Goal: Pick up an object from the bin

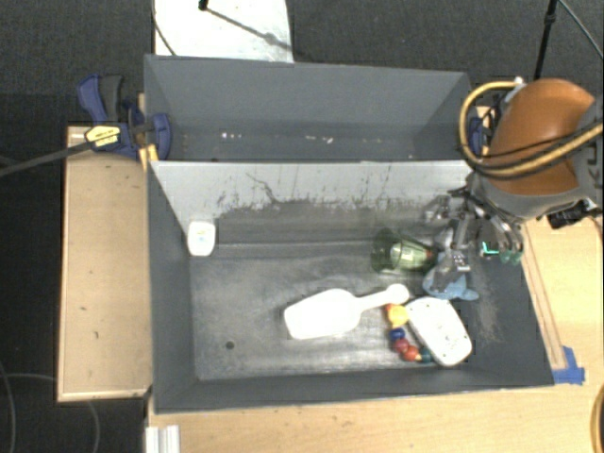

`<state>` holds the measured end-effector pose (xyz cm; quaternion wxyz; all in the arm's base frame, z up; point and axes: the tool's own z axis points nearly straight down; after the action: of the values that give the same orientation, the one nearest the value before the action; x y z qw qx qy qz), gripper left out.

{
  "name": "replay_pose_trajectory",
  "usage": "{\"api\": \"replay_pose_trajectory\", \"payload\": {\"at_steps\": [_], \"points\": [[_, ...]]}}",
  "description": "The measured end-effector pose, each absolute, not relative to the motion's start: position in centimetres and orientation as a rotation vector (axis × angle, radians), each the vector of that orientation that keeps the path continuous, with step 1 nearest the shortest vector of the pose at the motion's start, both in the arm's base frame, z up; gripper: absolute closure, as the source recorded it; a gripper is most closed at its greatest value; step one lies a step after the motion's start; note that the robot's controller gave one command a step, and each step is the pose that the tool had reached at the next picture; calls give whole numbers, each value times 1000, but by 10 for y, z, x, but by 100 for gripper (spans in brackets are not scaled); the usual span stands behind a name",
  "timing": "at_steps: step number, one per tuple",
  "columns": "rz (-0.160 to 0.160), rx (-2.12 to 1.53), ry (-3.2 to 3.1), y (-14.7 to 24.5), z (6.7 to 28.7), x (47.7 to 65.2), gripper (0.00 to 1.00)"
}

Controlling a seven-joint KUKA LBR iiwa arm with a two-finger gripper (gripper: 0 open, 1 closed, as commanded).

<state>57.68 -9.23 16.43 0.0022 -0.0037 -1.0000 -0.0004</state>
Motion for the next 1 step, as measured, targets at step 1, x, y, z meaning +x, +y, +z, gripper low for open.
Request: {"api": "replay_pose_trajectory", "payload": {"at_steps": [1], "points": [[1,-7,-3145,-92,169,579,0]]}}
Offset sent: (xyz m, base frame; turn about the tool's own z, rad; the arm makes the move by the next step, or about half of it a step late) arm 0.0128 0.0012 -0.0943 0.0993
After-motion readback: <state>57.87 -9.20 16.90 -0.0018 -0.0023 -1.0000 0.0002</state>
